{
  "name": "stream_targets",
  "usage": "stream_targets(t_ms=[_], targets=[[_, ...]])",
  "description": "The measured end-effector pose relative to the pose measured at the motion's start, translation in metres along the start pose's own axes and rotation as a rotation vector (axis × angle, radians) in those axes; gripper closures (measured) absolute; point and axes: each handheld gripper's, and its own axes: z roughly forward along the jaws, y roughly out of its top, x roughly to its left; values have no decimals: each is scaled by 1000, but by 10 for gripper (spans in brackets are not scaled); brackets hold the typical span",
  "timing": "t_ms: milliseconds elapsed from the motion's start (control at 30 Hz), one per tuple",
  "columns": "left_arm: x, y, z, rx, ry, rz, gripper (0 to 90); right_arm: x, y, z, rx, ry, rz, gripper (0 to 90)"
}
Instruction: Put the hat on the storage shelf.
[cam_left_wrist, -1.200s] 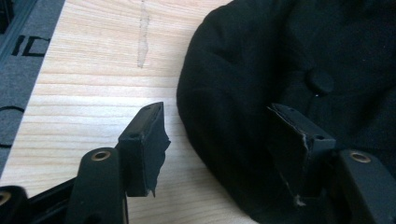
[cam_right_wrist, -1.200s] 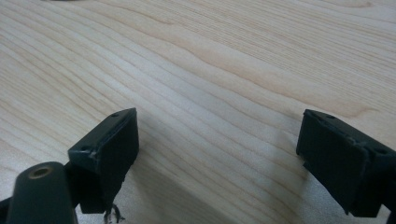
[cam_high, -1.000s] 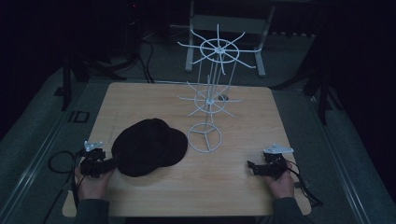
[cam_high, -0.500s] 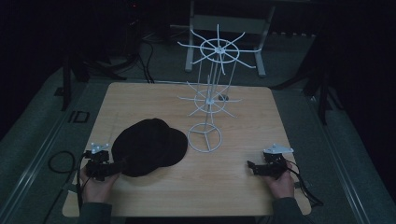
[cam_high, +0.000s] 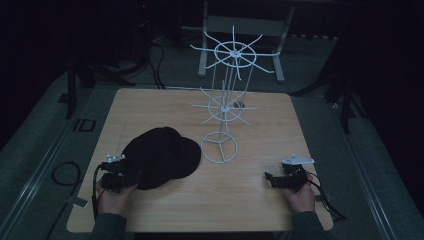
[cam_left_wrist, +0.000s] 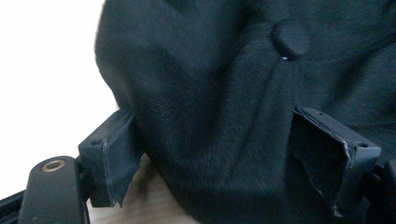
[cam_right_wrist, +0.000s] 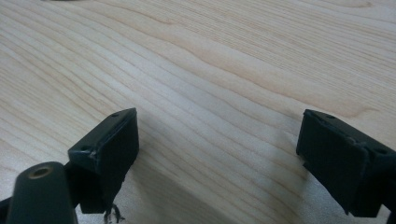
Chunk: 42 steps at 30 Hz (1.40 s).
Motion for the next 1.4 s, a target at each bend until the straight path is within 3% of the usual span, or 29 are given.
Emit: stream_targets(t_ms=[167, 200, 367, 433, 633, 867, 1000, 1400], targets=[[-2, 3, 7, 35, 50, 13, 218, 0, 0, 0, 0, 0, 0, 128], [-2, 4, 8, 31, 64, 14, 279, 0, 0, 0, 0, 0, -1, 128], [-6, 11, 12, 53, 132, 42, 367, 0, 0, 0, 0, 0, -1, 128], [-5, 13, 12, 55, 140, 43, 455, 0, 0, 0, 0, 0, -1, 128], [4, 15, 10, 50, 126, 30, 625, 0, 0, 0, 0, 0, -1, 128], [14, 18, 5, 1, 87, -13, 730, 0, 0, 0, -1, 0, -1, 128], [13, 24, -5, -50, 85, 13, 743, 0, 0, 0, -1, 0, -1, 128], [2, 46, -35, -130, 90, 141, 749, 0, 0, 0, 0, 0, 1, 128]])
